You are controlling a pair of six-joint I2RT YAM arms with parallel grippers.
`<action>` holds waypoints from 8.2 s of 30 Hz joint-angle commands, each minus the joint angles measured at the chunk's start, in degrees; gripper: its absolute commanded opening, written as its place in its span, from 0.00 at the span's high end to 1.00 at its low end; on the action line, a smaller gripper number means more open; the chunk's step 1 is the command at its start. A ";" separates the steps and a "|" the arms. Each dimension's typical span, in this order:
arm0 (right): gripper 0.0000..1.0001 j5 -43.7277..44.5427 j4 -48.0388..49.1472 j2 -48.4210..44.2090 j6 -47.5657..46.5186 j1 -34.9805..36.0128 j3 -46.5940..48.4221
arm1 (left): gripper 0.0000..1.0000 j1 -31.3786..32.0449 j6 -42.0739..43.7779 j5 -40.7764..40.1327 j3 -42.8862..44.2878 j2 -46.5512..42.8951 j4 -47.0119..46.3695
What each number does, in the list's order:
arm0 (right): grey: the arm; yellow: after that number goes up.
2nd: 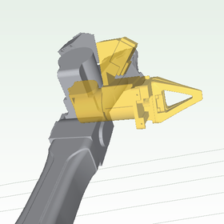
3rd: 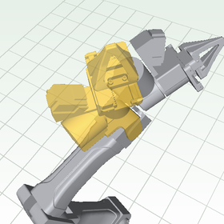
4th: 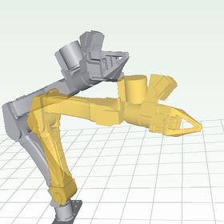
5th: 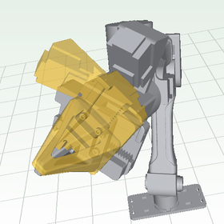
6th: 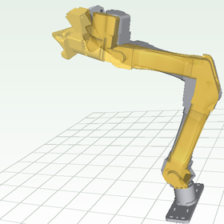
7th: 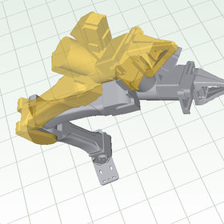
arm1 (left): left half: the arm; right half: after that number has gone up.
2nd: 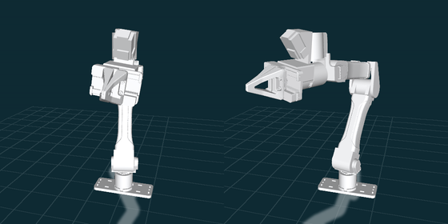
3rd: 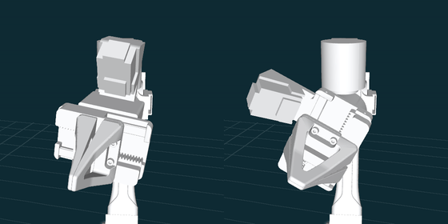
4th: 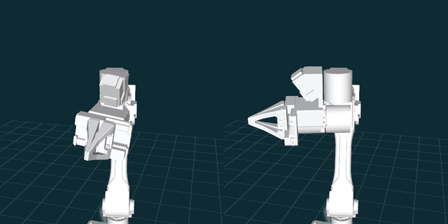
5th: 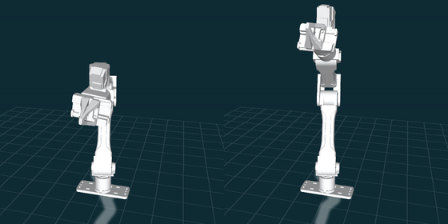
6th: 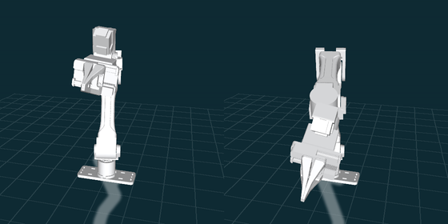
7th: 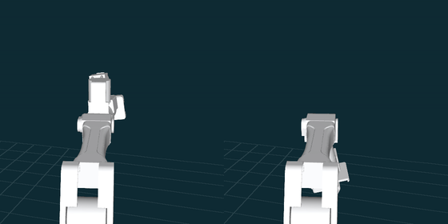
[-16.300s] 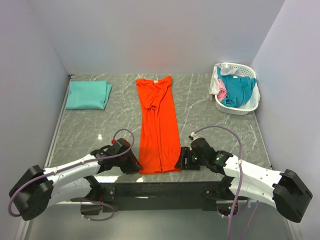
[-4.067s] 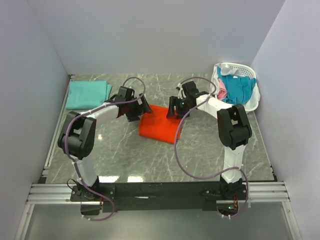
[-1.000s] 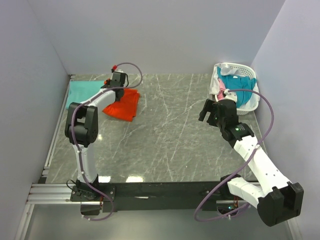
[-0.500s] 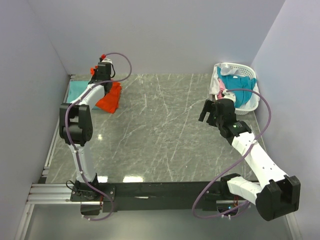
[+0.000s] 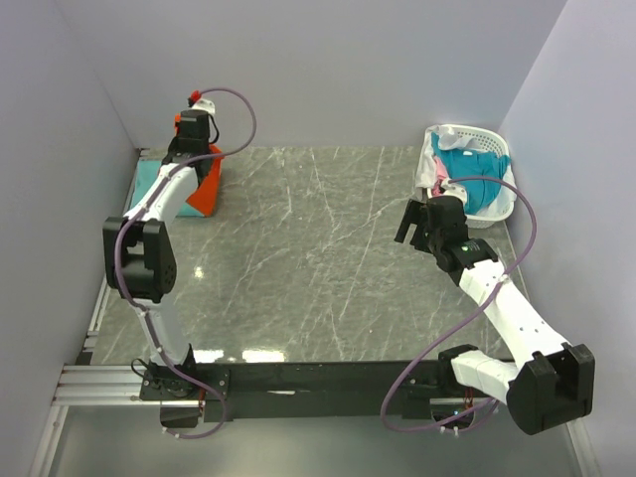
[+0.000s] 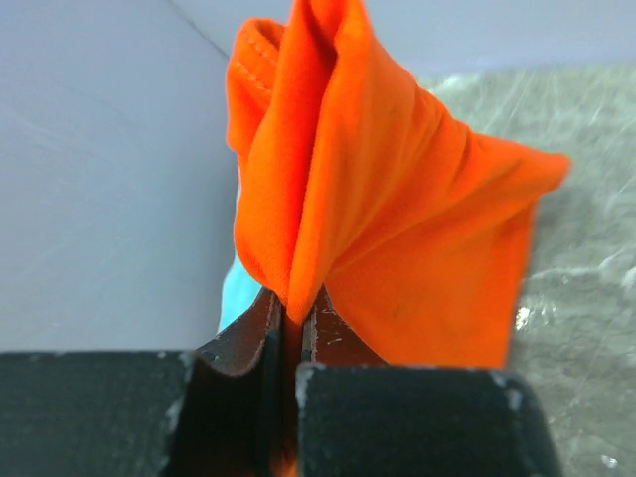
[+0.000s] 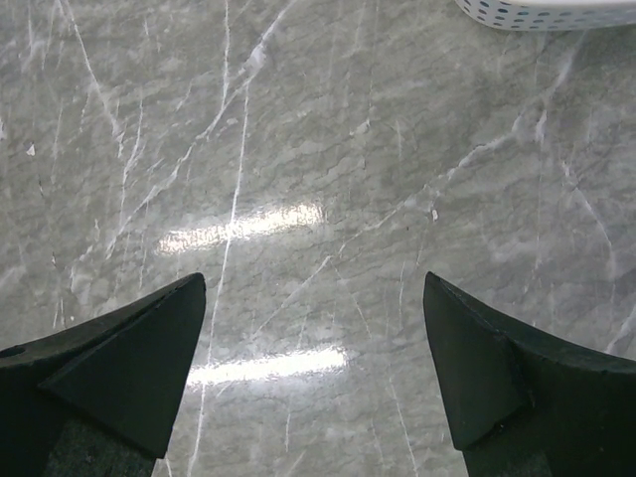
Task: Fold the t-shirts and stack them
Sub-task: Neatly place the folded tshirt to the corner
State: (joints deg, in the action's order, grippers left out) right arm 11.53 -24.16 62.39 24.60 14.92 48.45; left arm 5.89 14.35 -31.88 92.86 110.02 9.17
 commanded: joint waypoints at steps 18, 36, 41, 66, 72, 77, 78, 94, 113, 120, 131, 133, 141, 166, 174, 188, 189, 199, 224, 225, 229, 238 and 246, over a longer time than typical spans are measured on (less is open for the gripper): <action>0.04 1.74 -1.06 1.86 -0.08 -0.77 2.79 | 1.00 -5.71 -1.43 8.67 4.61 0.98 -0.39; 0.04 3.76 -2.29 4.23 0.01 -0.94 4.38 | 0.86 -12.74 -5.39 9.47 13.58 12.50 2.61; 0.04 3.94 -2.73 4.58 0.10 -0.94 5.08 | 0.74 -14.06 -6.61 9.29 14.98 14.35 3.75; 0.04 1.75 -2.12 2.12 -0.08 -0.94 3.67 | 0.01 -12.22 -10.75 22.48 8.37 7.57 9.53; 0.04 1.39 -2.21 2.74 -0.25 -0.94 3.59 | 0.06 -11.25 -10.22 22.03 11.90 12.06 13.50; 0.04 1.48 -2.20 2.91 -0.26 -0.94 3.58 | 0.09 -10.29 -9.69 21.51 13.22 14.69 15.52; 0.04 1.48 -2.20 2.91 -0.25 -1.03 3.50 | 0.10 -10.28 -9.69 21.16 13.75 15.05 15.79; 0.04 1.39 -2.56 3.53 -0.26 -1.03 3.85 | 0.53 -10.11 -8.99 16.59 16.04 20.06 18.08; 0.04 1.30 -2.56 3.44 -0.52 -0.94 3.85 | 1.00 -9.32 -8.11 10.79 14.37 11.98 14.30; 0.04 1.21 -2.64 3.44 -0.69 -0.94 3.94 | 0.99 -8.97 -7.85 11.84 16.56 10.40 15.70; 0.04 1.30 -2.73 3.79 -0.87 -1.03 4.02 | 1.00 -7.82 -6.97 4.47 16.82 9.51 13.59; 0.04 1.39 -2.65 3.70 -0.87 -1.03 3.94 | 1.00 -7.82 -6.79 3.76 17.53 9.25 13.86; 0.04 1.48 -2.91 3.79 -0.96 -1.03 3.94 | 1.00 -7.82 -7.58 3.31 19.11 8.02 11.49; 0.04 1.30 -3.17 4.67 -1.13 -1.03 4.46 | 1.00 -2.03 -4.16 17.72 15.69 16.54 20.62; 0.04 1.04 -3.17 4.50 -1.13 -1.12 4.55 | 0.30 -0.97 -2.66 18.78 15.42 15.93 26.85; 0.04 -0.37 -2.73 3.35 -0.87 -1.03 3.94 | 0.01 -0.79 -13.19 28.27 6.38 -0.06 20.38; 0.04 -0.45 -2.73 3.18 -0.87 -1.03 4.02 | 0.01 -0.79 -13.90 29.75 5.15 -0.85 18.62; 0.04 -0.02 -3.17 3.88 -0.96 -1.03 4.11 | 0.01 -2.37 -26.56 42.26 1.01 4.75 12.98; 0.04 0.51 -3.43 3.53 -0.87 -1.03 4.38 | 0.01 -7.56 -30.07 51.57 3.21 8.12 16.94; 0.04 0.69 -3.43 3.18 -0.70 -1.03 4.38 | 0.01 -7.56 -30.86 51.04 1.99 4.28 16.24; 0.04 1.30 -3.00 0.90 -0.43 -1.12 3.76 | 0.00 -7.47 -37.17 44.30 -5.21 -7.66 12.29; 0.04 0.25 -3.17 1.77 -0.43 -1.21 4.46 | 0.01 -11.07 -48.70 33.89 -25.26 -20.54 9.12; 0.04 -0.28 -3.17 2.30 -1.04 -1.21 4.55 | 0.01 -14.68 -51.26 40.75 -29.66 -13.35 1.13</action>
State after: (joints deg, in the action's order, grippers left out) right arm 11.18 -27.97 64.23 24.14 14.20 51.42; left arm -8.88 -34.65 5.54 63.22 95.68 16.19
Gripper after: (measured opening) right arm 0.963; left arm 0.995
